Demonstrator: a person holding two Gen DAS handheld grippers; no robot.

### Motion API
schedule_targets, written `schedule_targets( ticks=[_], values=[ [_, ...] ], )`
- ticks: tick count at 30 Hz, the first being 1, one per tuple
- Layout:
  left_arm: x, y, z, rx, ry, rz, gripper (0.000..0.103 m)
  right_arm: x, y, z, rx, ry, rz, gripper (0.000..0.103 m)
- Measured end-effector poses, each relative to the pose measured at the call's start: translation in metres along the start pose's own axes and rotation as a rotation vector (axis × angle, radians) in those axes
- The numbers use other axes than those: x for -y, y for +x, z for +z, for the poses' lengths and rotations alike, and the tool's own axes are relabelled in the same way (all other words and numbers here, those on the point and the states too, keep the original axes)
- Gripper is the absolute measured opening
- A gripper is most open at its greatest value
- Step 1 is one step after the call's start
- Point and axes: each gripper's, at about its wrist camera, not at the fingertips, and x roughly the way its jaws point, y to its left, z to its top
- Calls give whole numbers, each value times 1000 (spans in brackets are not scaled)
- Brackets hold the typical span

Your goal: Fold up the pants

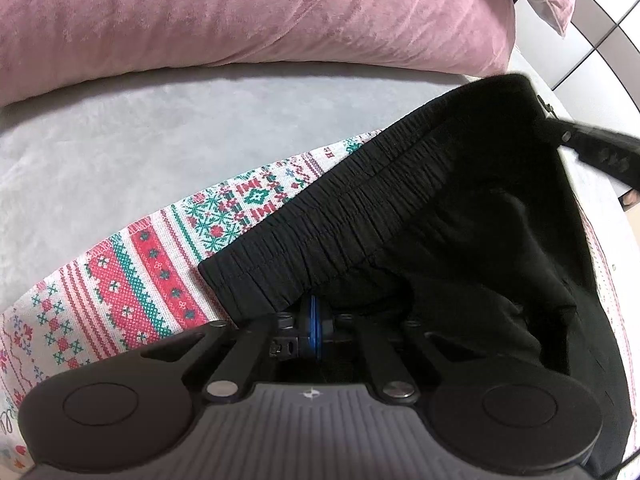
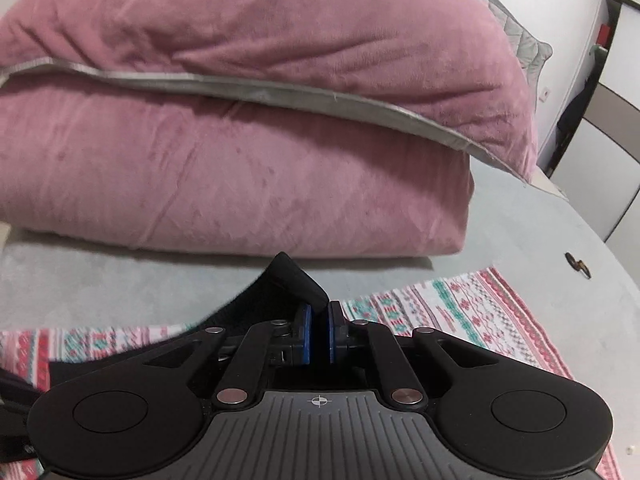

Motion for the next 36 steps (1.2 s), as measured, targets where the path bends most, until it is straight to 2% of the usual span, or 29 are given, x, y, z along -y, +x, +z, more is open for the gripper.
schedule_targets(
  ticks=[2, 5, 10, 12, 14, 16, 18, 20, 24, 26, 29, 32, 34, 36],
  values=[
    [-1, 1, 0, -4, -8, -3, 32, -2, 9, -6, -30, -16, -22, 7],
    [-1, 2, 1, -6, -4, -3, 32, -1, 10, -11, -29, 28, -5, 7],
    [4, 3, 2, -5, -5, 3, 32, -6, -19, -6, 22, 82, 41, 7],
    [4, 1, 3, -5, -12, -10, 36, -7, -27, -5, 32, 89, 47, 7],
    [-3, -2, 5, -12, -65, -60, 52, -6, -30, -8, 29, 101, 50, 7],
    [-8, -8, 8, -6, -92, -98, 54, -7, -33, -13, 21, 122, 46, 7],
    [-12, -12, 9, 14, -128, -126, 62, -9, -43, -18, 44, 146, 68, 7],
    [-17, -19, 12, 55, -173, -187, 79, -15, -48, -22, 57, 162, 77, 7],
    [-25, -35, 17, 147, -240, -344, 86, -16, -42, -29, 40, 203, 82, 7],
    [-28, -37, 21, 165, -275, -413, 94, -17, -41, -33, 44, 226, 102, 7],
    [-26, -33, 24, 136, -315, -513, 97, -26, -47, -40, 50, 235, 115, 7],
    [-13, -27, 22, 107, -292, -584, 97, -39, -57, -50, 67, 250, 126, 7],
    [-6, -22, 21, 93, -274, -583, 97, -51, -63, -58, 75, 247, 136, 7],
    [-4, -15, 20, 70, -280, -550, 94, -60, -68, -65, 82, 244, 149, 6]
  ],
)
